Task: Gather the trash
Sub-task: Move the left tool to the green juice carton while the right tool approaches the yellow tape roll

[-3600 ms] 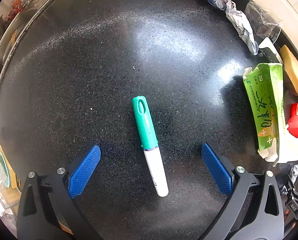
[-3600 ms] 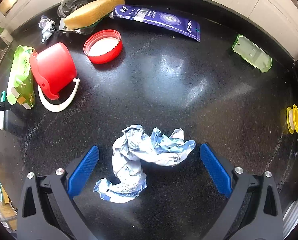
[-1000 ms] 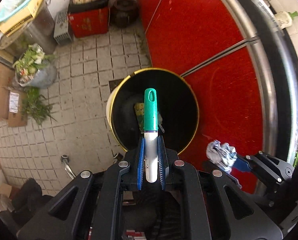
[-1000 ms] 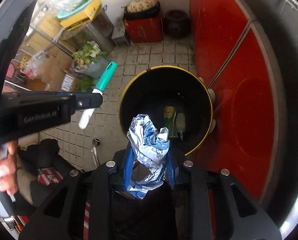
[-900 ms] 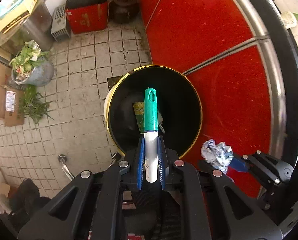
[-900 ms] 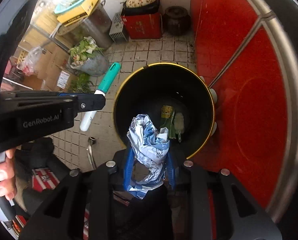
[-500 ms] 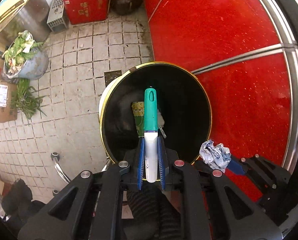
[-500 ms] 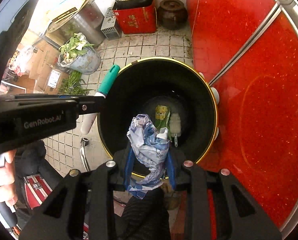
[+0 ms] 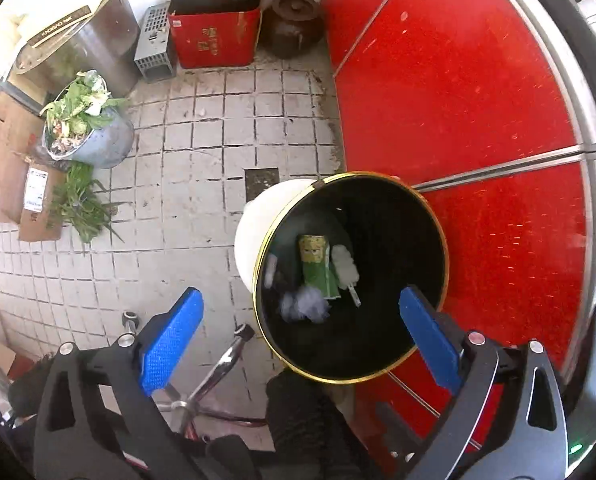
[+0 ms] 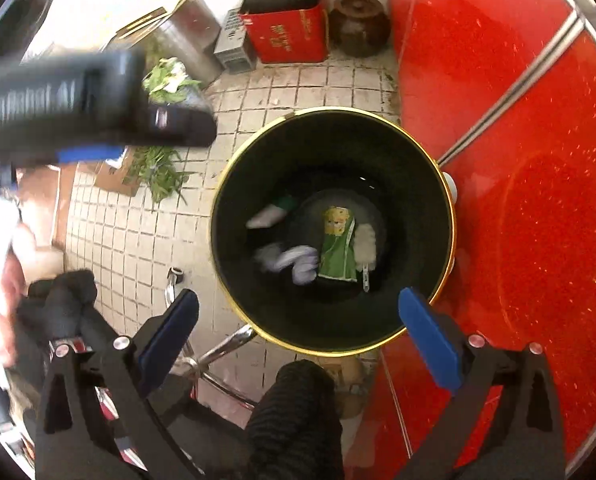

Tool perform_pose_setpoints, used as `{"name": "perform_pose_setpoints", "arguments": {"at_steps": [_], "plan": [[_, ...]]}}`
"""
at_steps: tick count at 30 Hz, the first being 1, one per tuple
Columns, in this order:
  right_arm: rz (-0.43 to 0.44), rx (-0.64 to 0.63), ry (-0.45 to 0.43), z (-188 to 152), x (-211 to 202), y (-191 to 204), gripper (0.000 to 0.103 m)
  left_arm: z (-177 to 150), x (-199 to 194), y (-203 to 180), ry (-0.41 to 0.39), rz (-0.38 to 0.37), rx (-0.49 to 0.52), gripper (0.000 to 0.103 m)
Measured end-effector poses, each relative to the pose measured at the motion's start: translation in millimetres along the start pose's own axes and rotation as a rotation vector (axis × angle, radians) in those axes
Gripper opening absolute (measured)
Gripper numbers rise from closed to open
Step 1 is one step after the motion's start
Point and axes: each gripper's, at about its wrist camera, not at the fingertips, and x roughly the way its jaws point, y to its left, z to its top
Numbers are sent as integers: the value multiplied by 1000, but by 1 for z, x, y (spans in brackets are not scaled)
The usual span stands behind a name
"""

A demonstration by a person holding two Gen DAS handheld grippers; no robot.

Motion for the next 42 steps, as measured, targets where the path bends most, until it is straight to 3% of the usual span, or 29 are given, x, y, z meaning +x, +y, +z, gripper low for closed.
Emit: {"name": "perform_pose_setpoints", "arguments": {"at_steps": [4,8,11,15,20,24,29,33,38,42], "plan": [[-3,-18,-66,-7,-46,13,97,0,-39,-6,-26,-31,21,95],[27,-23,-190,-31,-134,13,97,-4,-94,-35,-89,-44,75,96],[-7,27,-262,-62,-194,-19,97,-8,-125,-83,-110,-79,157,96],[-162,191,-333,-127,-257,-96,97,-17,-139,-169,-83,-116,336,96],[-403,484,-369,-265,-321,-196,97,-56,-132,-286,10,-203,536,96],[-505,776,-327,-395,-339,-251,97,-116,-122,-383,100,-245,731,96],[-532,1152,-317,-542,-345,-277,97,-213,-108,-481,174,-230,990,96],[-565,1451,-309,-660,-344,-276,97,-263,-90,-525,197,-180,1089,96],[-570,1680,-366,-747,-347,-273,97,-287,-62,-554,170,-90,1129,96],[-516,1705,-490,-781,-353,-283,97,-291,-44,-567,182,-54,1124,96]]}}
